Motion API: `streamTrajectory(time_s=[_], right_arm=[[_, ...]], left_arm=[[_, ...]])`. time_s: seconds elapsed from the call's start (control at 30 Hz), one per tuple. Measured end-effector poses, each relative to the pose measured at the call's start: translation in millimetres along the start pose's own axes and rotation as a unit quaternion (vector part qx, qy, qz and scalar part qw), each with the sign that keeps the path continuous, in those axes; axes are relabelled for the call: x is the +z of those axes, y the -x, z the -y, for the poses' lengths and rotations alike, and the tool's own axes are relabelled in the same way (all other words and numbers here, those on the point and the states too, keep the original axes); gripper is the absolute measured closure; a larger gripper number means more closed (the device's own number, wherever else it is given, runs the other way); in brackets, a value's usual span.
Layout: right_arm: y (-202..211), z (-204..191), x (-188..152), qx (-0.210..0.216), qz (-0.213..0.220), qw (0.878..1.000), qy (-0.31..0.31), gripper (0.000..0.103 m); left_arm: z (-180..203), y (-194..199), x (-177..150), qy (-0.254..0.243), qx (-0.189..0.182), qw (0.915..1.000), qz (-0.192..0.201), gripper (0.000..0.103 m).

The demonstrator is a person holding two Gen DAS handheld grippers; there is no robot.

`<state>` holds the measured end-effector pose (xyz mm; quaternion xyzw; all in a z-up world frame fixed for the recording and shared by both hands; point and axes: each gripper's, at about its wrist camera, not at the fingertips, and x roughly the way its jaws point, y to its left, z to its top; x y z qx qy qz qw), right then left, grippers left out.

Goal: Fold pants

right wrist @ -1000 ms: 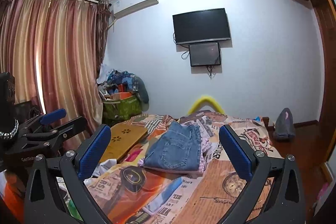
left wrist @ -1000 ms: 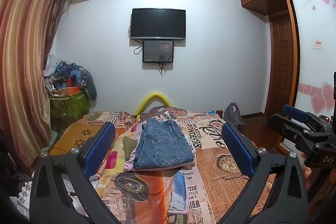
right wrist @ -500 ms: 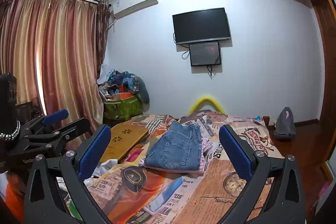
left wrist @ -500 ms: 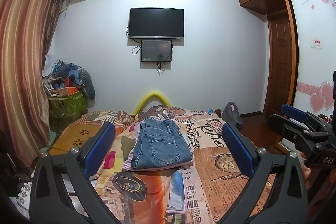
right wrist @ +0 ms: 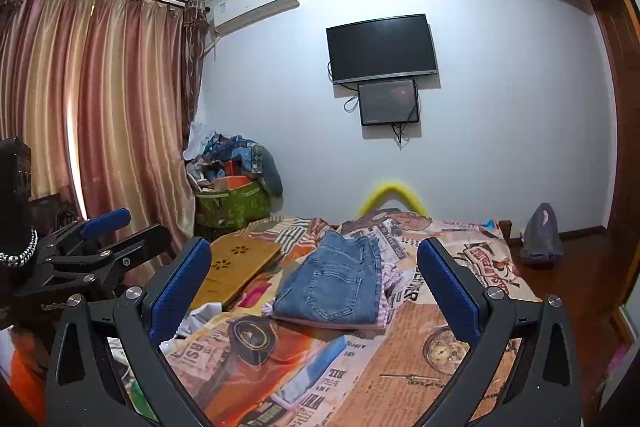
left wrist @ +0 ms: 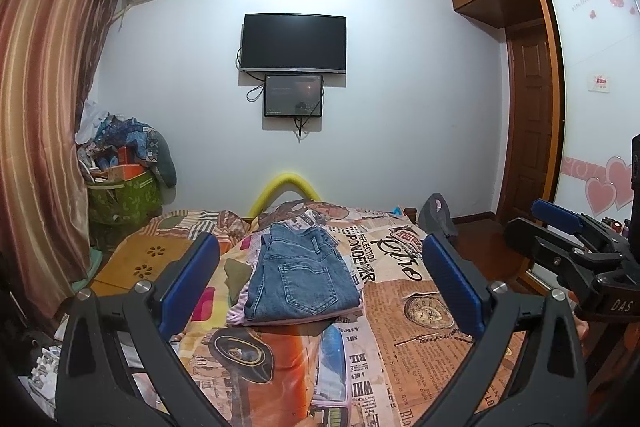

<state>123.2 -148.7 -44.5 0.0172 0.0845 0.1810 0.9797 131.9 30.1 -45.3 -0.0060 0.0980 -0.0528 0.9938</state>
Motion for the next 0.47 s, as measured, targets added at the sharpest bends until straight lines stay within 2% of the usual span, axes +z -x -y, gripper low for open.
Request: streamTrajectory(time_s=[0.47], right_arm=[[-1.2,0.5,-0.4,-0.004,-0.001,1.0,0.003,0.0]], left_arm=[[4.8,1.9,1.4,-0.002,0.0,1.0,0.0,0.0]])
